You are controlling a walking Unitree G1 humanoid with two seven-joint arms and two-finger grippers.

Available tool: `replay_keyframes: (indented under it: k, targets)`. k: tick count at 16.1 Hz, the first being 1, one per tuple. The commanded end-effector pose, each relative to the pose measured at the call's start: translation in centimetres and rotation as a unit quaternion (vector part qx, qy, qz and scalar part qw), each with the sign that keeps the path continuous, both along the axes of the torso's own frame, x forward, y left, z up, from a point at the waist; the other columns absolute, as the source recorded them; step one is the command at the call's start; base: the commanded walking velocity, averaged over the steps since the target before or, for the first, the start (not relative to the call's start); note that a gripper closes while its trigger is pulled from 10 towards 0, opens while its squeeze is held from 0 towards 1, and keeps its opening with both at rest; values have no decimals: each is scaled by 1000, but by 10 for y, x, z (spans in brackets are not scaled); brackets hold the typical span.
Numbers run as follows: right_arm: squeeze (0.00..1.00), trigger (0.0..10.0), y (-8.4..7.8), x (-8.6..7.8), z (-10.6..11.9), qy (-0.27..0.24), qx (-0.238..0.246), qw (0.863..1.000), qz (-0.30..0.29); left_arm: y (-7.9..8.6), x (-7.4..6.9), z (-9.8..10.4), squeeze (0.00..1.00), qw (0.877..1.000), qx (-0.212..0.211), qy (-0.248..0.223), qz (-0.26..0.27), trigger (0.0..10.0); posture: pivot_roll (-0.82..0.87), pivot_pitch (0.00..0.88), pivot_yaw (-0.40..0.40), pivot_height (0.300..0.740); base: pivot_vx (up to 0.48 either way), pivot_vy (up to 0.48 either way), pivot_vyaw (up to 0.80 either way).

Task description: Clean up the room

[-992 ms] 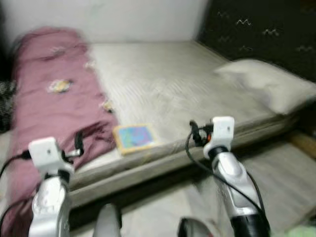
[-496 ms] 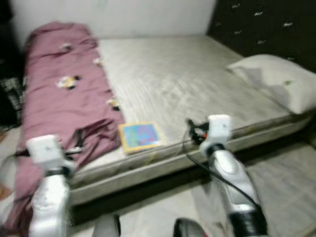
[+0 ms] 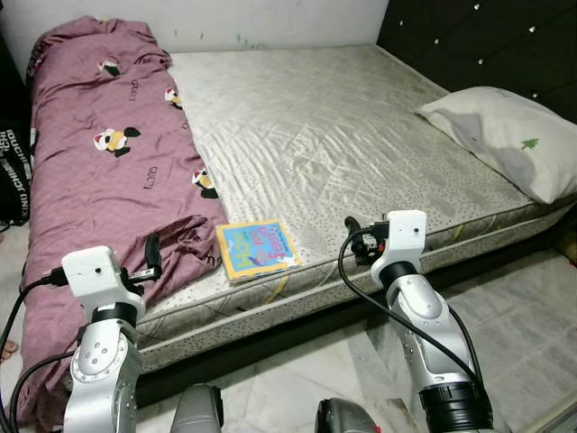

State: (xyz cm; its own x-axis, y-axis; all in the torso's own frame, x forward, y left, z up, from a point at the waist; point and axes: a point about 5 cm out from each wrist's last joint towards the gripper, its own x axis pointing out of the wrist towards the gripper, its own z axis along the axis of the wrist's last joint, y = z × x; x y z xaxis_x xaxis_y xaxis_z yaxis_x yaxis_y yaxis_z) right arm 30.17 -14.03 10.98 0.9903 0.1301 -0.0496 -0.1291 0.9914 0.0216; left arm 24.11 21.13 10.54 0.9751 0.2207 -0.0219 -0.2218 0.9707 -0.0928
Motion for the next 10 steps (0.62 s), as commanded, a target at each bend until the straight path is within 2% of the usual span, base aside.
replay_keyframes:
  k: [1,4,7,10]
  targets:
    - [0,10000,-5,0,0,1,-1,1000,-8,-3,2,-1,0,1000,2,5,-8,10000,-14,0,-79,657,0,0,0]
    - [0,10000,-4,0,0,1,1,1000,-4,-3,1,-2,0,1000,0,6,-8,10000,-13,0,-79,657,0,0,0]
    - [0,10000,-3,-1,-1,1,3,1000,0,-5,2,-2,0,1000,0,7,-9,10000,-13,0,-80,612,0,0,0]
    - [0,10000,-3,0,-1,2,2,1000,1,-6,3,-2,0,1000,-2,8,-7,10000,-13,0,-80,607,0,0,0]
